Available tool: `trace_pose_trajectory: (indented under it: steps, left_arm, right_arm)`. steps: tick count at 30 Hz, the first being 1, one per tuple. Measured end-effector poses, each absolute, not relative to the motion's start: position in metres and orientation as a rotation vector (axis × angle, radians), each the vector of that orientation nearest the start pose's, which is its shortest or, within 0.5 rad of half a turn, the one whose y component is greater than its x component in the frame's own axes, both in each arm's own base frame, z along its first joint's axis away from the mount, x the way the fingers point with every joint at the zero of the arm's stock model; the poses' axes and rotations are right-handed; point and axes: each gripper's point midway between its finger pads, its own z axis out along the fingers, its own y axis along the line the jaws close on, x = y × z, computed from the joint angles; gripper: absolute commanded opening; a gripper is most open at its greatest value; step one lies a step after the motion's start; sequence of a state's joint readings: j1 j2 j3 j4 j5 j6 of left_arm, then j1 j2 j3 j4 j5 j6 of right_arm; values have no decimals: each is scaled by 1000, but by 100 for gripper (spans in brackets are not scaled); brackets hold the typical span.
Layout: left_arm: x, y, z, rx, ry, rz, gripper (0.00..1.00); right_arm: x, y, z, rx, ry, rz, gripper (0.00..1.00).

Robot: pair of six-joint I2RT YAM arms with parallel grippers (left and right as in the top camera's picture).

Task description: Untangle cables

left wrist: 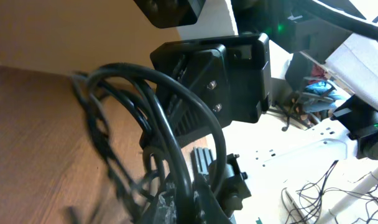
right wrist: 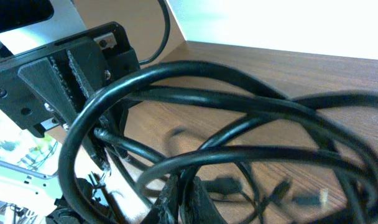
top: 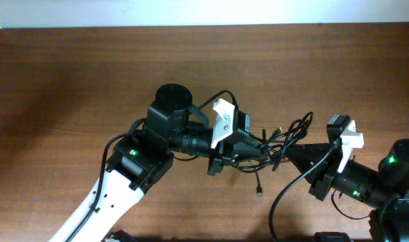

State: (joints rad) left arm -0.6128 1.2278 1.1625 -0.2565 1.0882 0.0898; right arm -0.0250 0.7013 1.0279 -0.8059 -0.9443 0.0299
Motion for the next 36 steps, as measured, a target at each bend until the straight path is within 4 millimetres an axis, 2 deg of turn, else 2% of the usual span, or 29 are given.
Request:
trace_pose_trajectory:
  steps: [4,6,9,12,14,16,17,19,20,21,22,23,25,26,27,29,30,33,34,36]
  left_arm:
    - [194,-313,351,1283,1468,-1284,0]
    - [207,-311,343,1214,1562,-1230,0]
    - [239,-299,327,1009,1775,-1131,0]
    - [274,-259,290,691,2096,-981,0]
    - [288,-239,278,524,2195,-922,0]
    - [304,-205,261,279,2313,-811,0]
    - [308,-188,251,152,2372,-751,0]
    - [316,-168,244,10,2402,-695,0]
    - [317,-166,244,-9,2402,-691,0]
    - [316,-167,244,-6,2403,-702,0]
    - [314,-170,245,24,2402,-715,0]
    - [310,-176,246,107,2397,-743,0]
    - [298,-196,255,356,2337,-839,0]
    - [291,-209,266,510,2258,-916,0]
    - [274,-232,290,756,2071,-1070,0]
    - [249,-252,324,1001,1793,-1245,0]
    - [235,-256,336,1088,1685,-1318,0]
    - [212,-259,358,1217,1485,-1432,0]
    - [203,-258,365,1262,1416,-1473,0]
    - [193,-257,370,1302,1358,-1526,0]
  right_arm:
    - [190,135,339,-529,1889,960,4]
    - [190,135,338,-528,1891,961,4]
    - [190,135,336,-523,1901,966,4]
    - [191,134,336,-521,1904,967,4]
    - [191,135,336,-522,1903,967,4]
    - [189,135,337,-529,1897,973,4]
    - [189,136,337,-530,1895,974,4]
    - [189,136,338,-535,1888,975,4]
    - [189,136,338,-535,1889,977,16]
    - [189,136,338,-536,1888,977,50]
    - [189,136,338,-538,1888,972,68]
    - [191,135,338,-527,1893,965,75]
    - [193,132,336,-515,1902,942,80]
    - [198,127,331,-484,1927,900,83]
    - [210,111,318,-389,1996,773,84]
    - [221,88,305,-283,2061,611,99]
    - [226,78,302,-240,2077,541,99]
    - [231,68,297,-198,2097,474,99]
    - [232,70,295,-210,2107,490,99]
    - [229,93,295,-379,2084,612,99]
